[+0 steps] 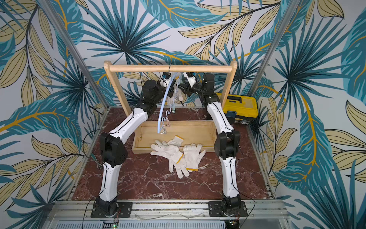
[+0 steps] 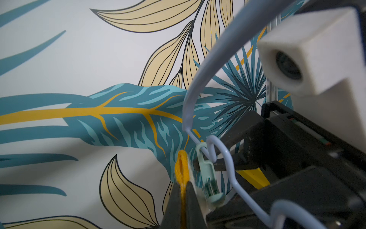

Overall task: Clip the gloves onto a hanger to dry
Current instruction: Open the clamp at the hanger.

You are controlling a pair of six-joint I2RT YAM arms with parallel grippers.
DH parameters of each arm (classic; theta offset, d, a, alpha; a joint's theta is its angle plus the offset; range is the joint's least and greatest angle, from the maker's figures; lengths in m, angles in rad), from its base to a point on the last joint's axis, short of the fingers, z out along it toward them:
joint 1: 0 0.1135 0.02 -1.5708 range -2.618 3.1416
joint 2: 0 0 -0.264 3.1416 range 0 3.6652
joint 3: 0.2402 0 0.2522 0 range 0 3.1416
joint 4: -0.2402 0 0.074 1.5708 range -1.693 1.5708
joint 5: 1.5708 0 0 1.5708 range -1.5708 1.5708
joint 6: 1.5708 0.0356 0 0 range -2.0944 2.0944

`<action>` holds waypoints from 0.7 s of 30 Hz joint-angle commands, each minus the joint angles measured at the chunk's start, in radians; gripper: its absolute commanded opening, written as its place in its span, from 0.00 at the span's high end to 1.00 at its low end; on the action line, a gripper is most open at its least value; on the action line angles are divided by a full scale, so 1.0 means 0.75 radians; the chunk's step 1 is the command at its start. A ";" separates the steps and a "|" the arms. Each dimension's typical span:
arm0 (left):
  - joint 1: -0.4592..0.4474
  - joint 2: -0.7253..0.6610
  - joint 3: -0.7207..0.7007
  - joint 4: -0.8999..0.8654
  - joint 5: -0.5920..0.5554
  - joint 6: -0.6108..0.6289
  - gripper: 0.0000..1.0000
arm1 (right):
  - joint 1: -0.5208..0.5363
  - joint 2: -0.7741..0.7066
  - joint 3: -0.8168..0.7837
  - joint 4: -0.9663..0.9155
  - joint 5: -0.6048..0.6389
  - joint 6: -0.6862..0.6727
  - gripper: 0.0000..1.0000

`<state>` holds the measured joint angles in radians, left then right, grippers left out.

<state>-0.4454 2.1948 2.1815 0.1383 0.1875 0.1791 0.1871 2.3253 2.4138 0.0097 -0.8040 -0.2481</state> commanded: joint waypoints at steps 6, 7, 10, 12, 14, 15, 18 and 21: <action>-0.006 -0.019 0.002 0.024 0.002 0.014 1.00 | 0.008 -0.062 -0.032 0.015 0.008 0.008 0.61; -0.006 -0.022 0.000 0.024 0.002 0.015 1.00 | 0.008 -0.065 -0.036 0.015 0.009 0.010 0.62; -0.006 -0.028 -0.010 0.024 0.001 0.013 1.00 | 0.008 -0.075 -0.052 0.029 0.010 0.019 0.67; -0.007 -0.032 -0.018 0.024 0.002 0.011 1.00 | 0.008 -0.082 -0.070 0.041 0.008 0.026 0.70; -0.005 -0.038 -0.030 0.025 0.000 0.012 1.00 | 0.008 -0.087 -0.073 0.038 0.008 0.028 0.75; -0.006 -0.042 -0.038 0.025 -0.001 0.012 1.00 | 0.008 -0.087 -0.073 0.036 0.008 0.028 0.78; -0.006 -0.069 -0.079 0.025 -0.010 0.024 1.00 | 0.008 -0.090 -0.073 0.026 0.010 0.032 0.85; -0.004 -0.120 -0.157 0.024 -0.027 0.054 1.00 | 0.008 -0.097 -0.073 0.017 0.011 0.033 0.91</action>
<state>-0.4454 2.1777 2.1204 0.1410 0.1810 0.1936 0.1875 2.3039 2.3737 0.0174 -0.7967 -0.2321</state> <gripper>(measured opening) 0.063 0.195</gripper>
